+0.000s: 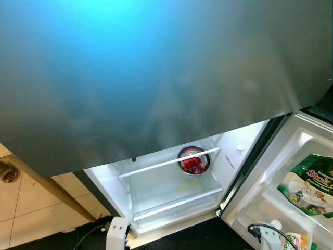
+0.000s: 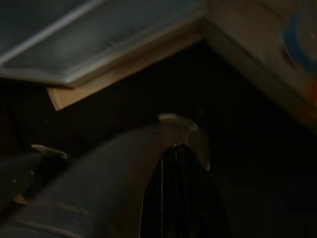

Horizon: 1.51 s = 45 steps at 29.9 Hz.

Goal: Restocking fridge

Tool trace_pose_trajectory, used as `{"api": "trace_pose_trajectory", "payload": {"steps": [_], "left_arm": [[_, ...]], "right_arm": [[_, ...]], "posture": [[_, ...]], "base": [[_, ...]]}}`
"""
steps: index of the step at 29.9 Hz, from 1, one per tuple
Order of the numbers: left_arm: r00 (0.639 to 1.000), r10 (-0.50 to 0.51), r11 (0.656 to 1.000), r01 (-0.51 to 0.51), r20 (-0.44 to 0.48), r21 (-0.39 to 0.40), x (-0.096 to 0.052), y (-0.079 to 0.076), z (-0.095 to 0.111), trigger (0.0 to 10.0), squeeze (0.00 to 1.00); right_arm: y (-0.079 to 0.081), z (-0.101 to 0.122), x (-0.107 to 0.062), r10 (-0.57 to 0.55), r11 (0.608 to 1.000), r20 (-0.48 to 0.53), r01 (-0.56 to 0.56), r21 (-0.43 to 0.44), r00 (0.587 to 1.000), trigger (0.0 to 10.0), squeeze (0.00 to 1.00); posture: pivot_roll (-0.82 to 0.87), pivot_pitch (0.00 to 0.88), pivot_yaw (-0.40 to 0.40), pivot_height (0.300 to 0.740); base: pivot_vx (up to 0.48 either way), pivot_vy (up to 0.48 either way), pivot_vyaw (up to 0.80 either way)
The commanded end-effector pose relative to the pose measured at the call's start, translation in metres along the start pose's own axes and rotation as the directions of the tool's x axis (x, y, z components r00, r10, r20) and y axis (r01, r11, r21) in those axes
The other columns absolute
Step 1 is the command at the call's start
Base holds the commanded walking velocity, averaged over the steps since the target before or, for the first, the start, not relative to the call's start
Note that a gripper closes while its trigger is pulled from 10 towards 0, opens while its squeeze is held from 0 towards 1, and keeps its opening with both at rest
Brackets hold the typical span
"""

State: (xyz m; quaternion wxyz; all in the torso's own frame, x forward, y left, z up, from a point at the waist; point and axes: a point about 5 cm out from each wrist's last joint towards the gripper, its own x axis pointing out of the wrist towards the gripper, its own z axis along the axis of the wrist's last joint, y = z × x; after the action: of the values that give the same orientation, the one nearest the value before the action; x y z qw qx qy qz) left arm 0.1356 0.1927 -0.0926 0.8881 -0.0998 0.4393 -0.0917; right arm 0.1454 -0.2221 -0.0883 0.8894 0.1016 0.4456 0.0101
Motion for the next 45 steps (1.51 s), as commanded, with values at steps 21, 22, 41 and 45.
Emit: {"api": "trace_pose_trajectory", "payload": {"steps": [21, 22, 41, 45], "left_arm": [[0.983, 0.176, 0.973, -0.181, -0.052, -0.144, -0.006, 0.022, -0.006, 10.0, 0.0], [0.984, 0.174, 0.973, -0.179, -0.045, -0.149, -0.003, 0.019, -0.003, 10.0, 0.0], [0.987, 0.149, 0.985, -0.153, -0.053, -0.075, 0.012, 0.003, 0.016, 10.0, 0.0], [0.987, 0.152, 0.985, -0.156, -0.06, -0.072, 0.012, 0.002, 0.015, 10.0, 0.0]], "right_arm": [[-0.009, -0.015, -0.004, -0.12, 0.99, -0.107, 0.112, -0.086, 0.987, 10.0, 0.0], [-0.01, -0.012, -0.003, -0.124, 0.987, -0.109, 0.112, -0.112, 0.986, 10.0, 0.0], [-0.002, 0.014, 0.008, -0.171, 0.957, -0.098, 0.141, -0.253, 0.98, 10.0, 0.0], [-0.002, 0.018, 0.009, -0.17, 0.951, -0.091, 0.139, -0.275, 0.981, 10.0, 0.0]], "posture": [[-0.08, 0.068, -0.023, 0.74], [-0.08, 0.035, -0.011, 0.74], [-0.06, 0.0, -0.017, 0.74], [-0.07, 0.0, -0.016, 0.74]], "base": [[0.0, 0.0, 0.0], [0.0, 0.0, 0.0], [0.0, 0.0, 0.0], [0.0, 0.0, 0.0]]}}
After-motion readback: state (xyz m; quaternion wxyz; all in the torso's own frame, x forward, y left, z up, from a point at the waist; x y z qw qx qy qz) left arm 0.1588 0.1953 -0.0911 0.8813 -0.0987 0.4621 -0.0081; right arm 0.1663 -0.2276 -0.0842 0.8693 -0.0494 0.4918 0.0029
